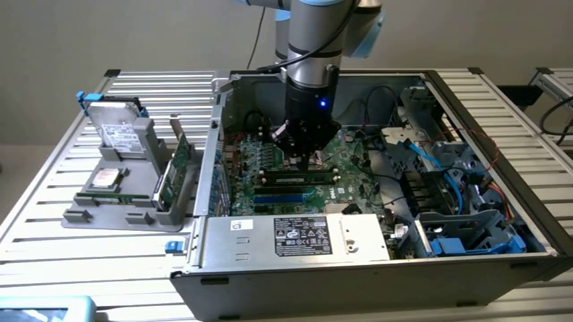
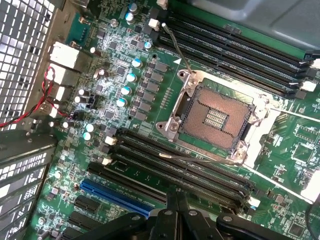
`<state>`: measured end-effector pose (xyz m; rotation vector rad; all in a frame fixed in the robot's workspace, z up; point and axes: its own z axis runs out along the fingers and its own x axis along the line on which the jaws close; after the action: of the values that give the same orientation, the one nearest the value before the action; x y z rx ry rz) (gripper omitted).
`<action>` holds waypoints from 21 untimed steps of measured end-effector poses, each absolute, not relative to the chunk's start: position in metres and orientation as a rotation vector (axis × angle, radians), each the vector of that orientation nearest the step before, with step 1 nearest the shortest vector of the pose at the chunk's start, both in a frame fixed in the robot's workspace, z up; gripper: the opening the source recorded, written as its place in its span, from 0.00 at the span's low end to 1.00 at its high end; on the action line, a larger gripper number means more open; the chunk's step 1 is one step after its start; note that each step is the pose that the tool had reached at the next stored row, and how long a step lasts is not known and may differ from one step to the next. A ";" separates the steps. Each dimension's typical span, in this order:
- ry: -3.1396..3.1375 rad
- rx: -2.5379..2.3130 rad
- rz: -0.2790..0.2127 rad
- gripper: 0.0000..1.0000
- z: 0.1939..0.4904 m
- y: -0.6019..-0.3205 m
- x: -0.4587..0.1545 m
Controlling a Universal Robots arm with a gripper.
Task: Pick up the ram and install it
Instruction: 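Press down the ram until it locks into place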
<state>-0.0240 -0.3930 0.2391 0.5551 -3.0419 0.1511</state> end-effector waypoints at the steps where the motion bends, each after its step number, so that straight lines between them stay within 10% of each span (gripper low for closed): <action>1: -3.046 0.541 0.154 0.11 0.239 -0.393 -0.024; 21: -3.091 0.292 0.167 0.11 0.239 -0.393 -0.024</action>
<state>-0.0240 -0.3930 0.2391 0.2923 -3.0911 0.1674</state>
